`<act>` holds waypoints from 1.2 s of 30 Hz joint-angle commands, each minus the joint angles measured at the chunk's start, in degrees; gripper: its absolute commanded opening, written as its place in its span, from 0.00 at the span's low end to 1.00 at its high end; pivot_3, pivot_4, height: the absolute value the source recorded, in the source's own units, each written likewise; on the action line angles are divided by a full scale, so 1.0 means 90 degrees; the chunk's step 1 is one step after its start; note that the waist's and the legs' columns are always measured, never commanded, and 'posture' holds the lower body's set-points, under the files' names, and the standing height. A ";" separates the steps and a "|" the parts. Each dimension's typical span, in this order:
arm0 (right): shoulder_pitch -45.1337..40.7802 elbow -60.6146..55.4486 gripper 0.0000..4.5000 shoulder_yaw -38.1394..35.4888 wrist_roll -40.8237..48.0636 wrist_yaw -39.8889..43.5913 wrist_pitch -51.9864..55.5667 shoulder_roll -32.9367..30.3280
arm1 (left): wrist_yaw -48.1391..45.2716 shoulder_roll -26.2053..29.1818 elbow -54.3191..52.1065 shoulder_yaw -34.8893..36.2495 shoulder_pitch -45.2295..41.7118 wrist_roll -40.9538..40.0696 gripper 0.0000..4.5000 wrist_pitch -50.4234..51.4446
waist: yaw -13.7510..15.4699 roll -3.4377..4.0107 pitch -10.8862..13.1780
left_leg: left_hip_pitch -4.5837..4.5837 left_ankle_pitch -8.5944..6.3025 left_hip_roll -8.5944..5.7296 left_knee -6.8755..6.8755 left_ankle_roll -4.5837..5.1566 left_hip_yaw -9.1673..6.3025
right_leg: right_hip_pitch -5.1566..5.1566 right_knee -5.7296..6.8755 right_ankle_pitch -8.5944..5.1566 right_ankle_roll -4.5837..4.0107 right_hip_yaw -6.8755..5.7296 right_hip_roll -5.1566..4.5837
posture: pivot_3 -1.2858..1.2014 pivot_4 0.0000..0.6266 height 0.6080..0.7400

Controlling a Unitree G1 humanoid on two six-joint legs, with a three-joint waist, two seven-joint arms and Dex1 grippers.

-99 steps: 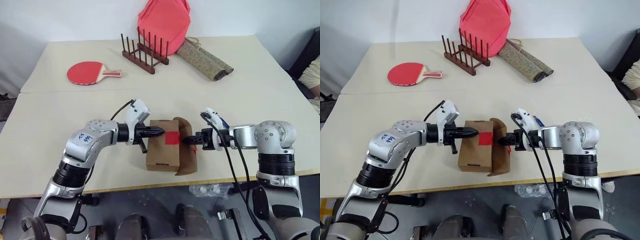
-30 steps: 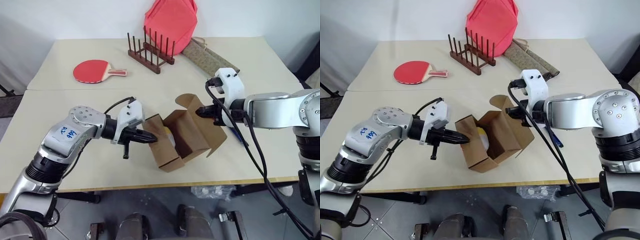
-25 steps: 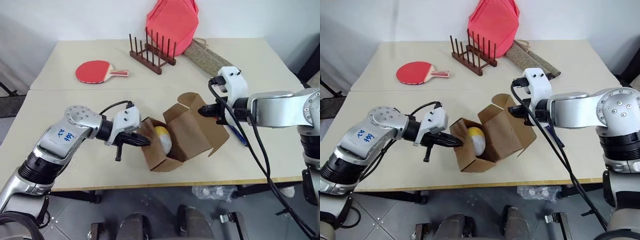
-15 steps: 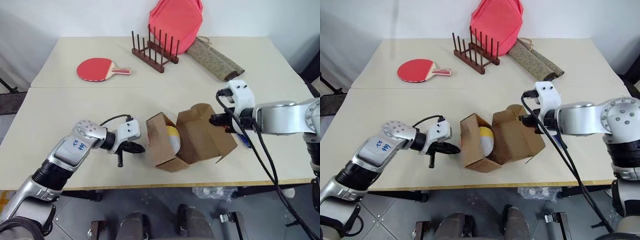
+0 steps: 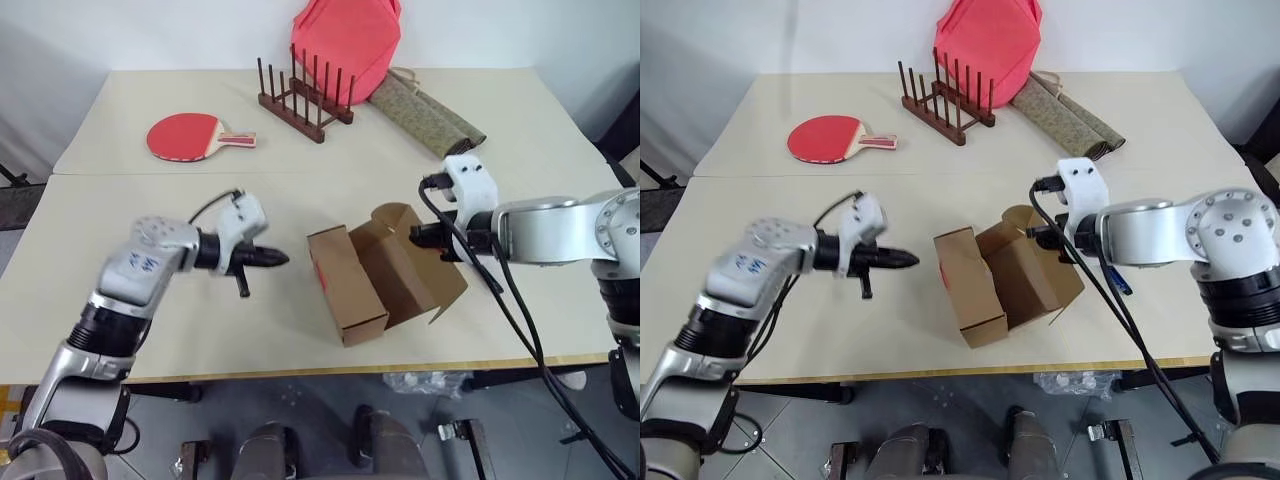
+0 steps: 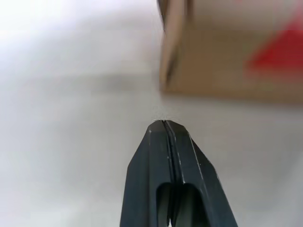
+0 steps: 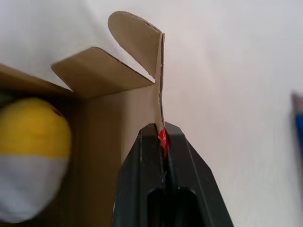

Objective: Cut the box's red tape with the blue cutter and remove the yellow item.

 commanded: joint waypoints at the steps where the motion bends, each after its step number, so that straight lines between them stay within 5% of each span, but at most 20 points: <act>1: -0.0367 -0.0051 0.00 -0.0223 0.0099 0.0068 0.0067 -0.0168 | 0.0049 -0.0189 0.0147 0.0409 -0.0649 -0.0299 0.00 -0.0018 | -0.0003 0.0000 0.0000 | -0.0001 0.0000 -0.0001 0.0000 0.0000 0.0001 | 0.0002 -0.0002 0.0001 0.0001 -0.0005 0.0000 | 0.52 0.24 1.00; 13: -0.0409 -0.0202 0.00 -0.0186 0.0099 -0.0081 -0.0054 -0.0048 | -0.0540 -0.1205 0.0586 -0.0816 -0.1087 0.0233 0.00 -0.0997 | -0.0015 -0.0001 0.0000 | -0.0005 0.0000 -0.0032 -0.0004 -0.0002 0.0008 | 0.0004 -0.0009 0.0002 0.0004 -0.0016 0.0005 | 0.52 0.24 1.00; 28: -0.0313 -0.0316 0.00 -0.0305 0.0099 0.0024 -0.0046 -0.0380 | -0.1780 -0.0034 0.0710 -0.1734 -0.0678 0.1371 0.00 -0.1922 | 0.0005 0.0000 0.0000 | 0.0013 0.0001 -0.0005 0.0011 -0.0002 0.0013 | 0.0030 -0.0006 0.0002 0.0004 -0.0016 0.0006 | 0.52 0.24 1.00; 36: 0.0248 -0.0425 0.00 -0.0474 0.0099 -0.0086 -0.0262 -0.0291 | -0.1621 -0.0077 0.0740 -0.1761 -0.0364 0.1754 0.00 -0.2112 | 0.0018 0.0000 0.0000 | -0.0004 -0.0003 0.0003 0.0049 0.0005 0.0001 | 0.0045 -0.0005 0.0005 0.0007 -0.0038 -0.0003 | 0.52 0.24 1.00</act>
